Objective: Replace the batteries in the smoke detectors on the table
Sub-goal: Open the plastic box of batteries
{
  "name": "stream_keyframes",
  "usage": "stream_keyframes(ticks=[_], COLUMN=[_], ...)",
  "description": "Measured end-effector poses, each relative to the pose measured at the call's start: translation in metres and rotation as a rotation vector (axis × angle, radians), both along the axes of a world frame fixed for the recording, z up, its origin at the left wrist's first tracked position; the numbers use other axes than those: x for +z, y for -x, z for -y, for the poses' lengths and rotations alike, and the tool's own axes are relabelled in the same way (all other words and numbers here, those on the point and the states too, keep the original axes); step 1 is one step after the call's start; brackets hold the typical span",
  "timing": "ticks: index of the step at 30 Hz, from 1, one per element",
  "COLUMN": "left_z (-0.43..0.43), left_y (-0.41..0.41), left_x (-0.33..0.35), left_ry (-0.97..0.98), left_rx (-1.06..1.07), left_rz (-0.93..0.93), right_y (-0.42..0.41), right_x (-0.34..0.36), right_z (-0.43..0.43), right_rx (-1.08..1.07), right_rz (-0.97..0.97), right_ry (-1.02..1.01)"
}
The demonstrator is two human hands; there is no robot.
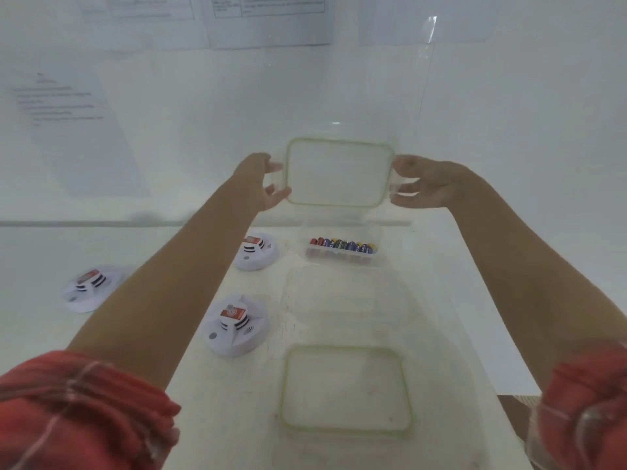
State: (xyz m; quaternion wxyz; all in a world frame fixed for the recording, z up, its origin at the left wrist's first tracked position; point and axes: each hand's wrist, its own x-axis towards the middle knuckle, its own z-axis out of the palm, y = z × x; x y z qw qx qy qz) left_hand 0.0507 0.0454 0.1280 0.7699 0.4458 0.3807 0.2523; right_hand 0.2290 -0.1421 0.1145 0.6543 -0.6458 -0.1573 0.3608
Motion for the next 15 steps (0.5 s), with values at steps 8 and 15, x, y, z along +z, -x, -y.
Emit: stream_keyframes(ticks=[8,15], left_z=[0.037,0.074], left_y=[0.06,0.119], left_x=[0.005,-0.042], left_ry=[-0.086,-0.153], left_rx=[0.012,-0.004], left_rz=[0.107,-0.018], right_y=[0.067,0.154], right_x=[0.015,-0.029], right_z=[0.039,0.088], right_rx=[-0.058,-0.174], right_rz=[-0.15,0.063], right_ry=[-0.382,-0.117])
